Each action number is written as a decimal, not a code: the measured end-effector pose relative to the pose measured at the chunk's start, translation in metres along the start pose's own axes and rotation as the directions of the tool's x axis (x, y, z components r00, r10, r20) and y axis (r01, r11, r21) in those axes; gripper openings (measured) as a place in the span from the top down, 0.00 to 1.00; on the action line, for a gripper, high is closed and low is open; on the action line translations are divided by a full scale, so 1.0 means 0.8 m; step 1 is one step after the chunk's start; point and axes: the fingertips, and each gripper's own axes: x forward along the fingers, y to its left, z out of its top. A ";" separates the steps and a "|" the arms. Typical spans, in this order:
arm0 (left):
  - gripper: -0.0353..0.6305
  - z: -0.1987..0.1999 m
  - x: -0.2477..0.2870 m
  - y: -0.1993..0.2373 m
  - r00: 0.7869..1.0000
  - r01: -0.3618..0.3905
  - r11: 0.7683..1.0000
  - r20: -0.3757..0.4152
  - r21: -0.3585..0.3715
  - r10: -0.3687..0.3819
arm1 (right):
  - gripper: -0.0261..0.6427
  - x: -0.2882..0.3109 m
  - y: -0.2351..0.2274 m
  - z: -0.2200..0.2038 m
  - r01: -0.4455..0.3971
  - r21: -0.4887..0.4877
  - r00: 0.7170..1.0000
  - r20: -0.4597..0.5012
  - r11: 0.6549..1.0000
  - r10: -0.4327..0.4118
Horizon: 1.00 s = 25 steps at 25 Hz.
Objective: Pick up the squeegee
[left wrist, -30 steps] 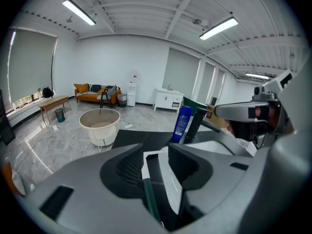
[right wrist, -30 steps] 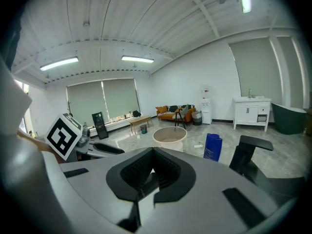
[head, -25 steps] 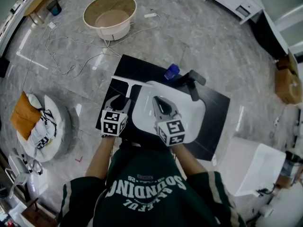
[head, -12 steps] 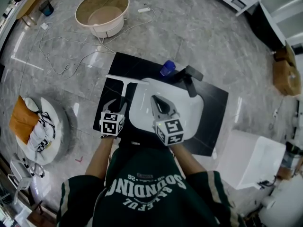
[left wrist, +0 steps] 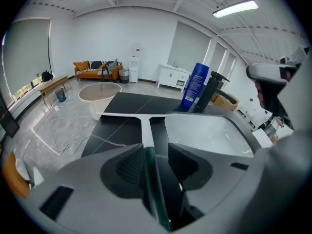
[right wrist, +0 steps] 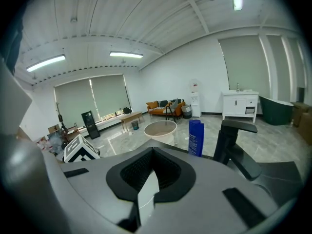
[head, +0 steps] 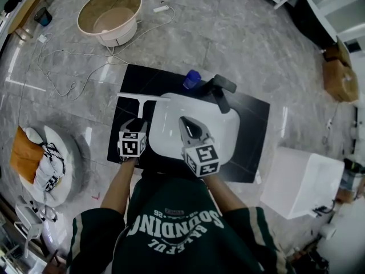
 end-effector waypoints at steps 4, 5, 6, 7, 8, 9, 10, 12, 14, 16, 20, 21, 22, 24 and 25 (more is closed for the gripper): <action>0.74 0.012 0.014 0.007 1.000 -0.023 0.999 -0.018 -0.028 0.022 | 0.96 -0.005 -0.012 -0.006 0.023 0.015 1.000 -0.005 1.000 -0.023; 0.74 0.013 0.018 0.008 0.999 -0.025 0.999 -0.025 -0.035 0.024 | 0.96 -0.007 -0.014 -0.007 0.027 0.020 1.000 -0.006 0.999 -0.027; 0.74 0.015 0.021 0.009 0.999 -0.028 0.999 -0.034 -0.044 0.027 | 0.96 -0.008 -0.016 -0.008 0.031 0.026 1.000 -0.006 0.999 -0.031; 0.74 0.016 0.024 0.011 0.999 -0.034 0.998 -0.043 -0.053 0.032 | 0.96 -0.010 -0.018 -0.010 0.033 0.033 0.999 -0.006 0.999 -0.033; 0.74 0.016 0.027 0.013 0.998 -0.043 0.997 -0.052 -0.064 0.040 | 0.96 -0.011 -0.019 -0.011 0.035 0.037 0.999 -0.006 0.999 -0.035; 0.74 0.017 0.030 0.016 0.997 -0.052 0.996 -0.061 -0.075 0.048 | 0.96 -0.012 -0.021 -0.011 0.037 0.038 0.999 -0.007 0.999 -0.037; 0.74 0.017 0.033 0.019 0.996 -0.059 0.995 -0.069 -0.086 0.053 | 0.96 -0.014 -0.022 -0.011 0.039 0.039 0.999 -0.010 0.998 -0.039; 0.74 0.017 0.041 0.021 0.995 -0.063 0.993 -0.083 -0.100 0.055 | 0.96 -0.015 -0.025 -0.013 0.044 0.043 0.999 -0.012 0.998 -0.044; 0.74 0.018 0.047 0.022 0.995 -0.065 0.992 -0.089 -0.109 0.055 | 0.96 -0.018 -0.027 -0.015 0.047 0.045 0.999 -0.013 0.998 -0.047; 0.74 0.020 0.051 0.025 0.994 -0.077 0.990 -0.092 -0.115 0.067 | 0.96 -0.021 -0.029 -0.016 0.051 0.046 0.999 -0.016 0.998 -0.050; 0.74 0.029 0.057 0.030 0.990 -0.112 0.988 -0.102 -0.109 0.101 | 0.96 -0.025 -0.035 -0.020 0.063 0.051 0.998 -0.016 0.997 -0.062; 0.74 0.029 0.059 0.031 0.989 -0.118 0.987 -0.105 -0.108 0.107 | 0.96 -0.027 -0.037 -0.021 0.066 0.054 0.998 -0.017 0.996 -0.065; 0.74 0.031 0.059 0.032 0.987 -0.127 0.986 -0.108 -0.106 0.115 | 0.96 -0.028 -0.039 -0.022 0.068 0.055 0.998 -0.017 0.996 -0.068; 0.74 0.034 0.057 0.034 0.985 -0.142 0.985 -0.112 -0.096 0.131 | 0.96 -0.030 -0.041 -0.024 0.070 0.058 0.997 -0.016 0.996 -0.069; 0.74 0.034 0.056 0.034 0.984 -0.145 0.985 -0.114 -0.093 0.135 | 0.96 -0.031 -0.043 -0.024 0.072 0.059 0.997 -0.015 0.996 -0.071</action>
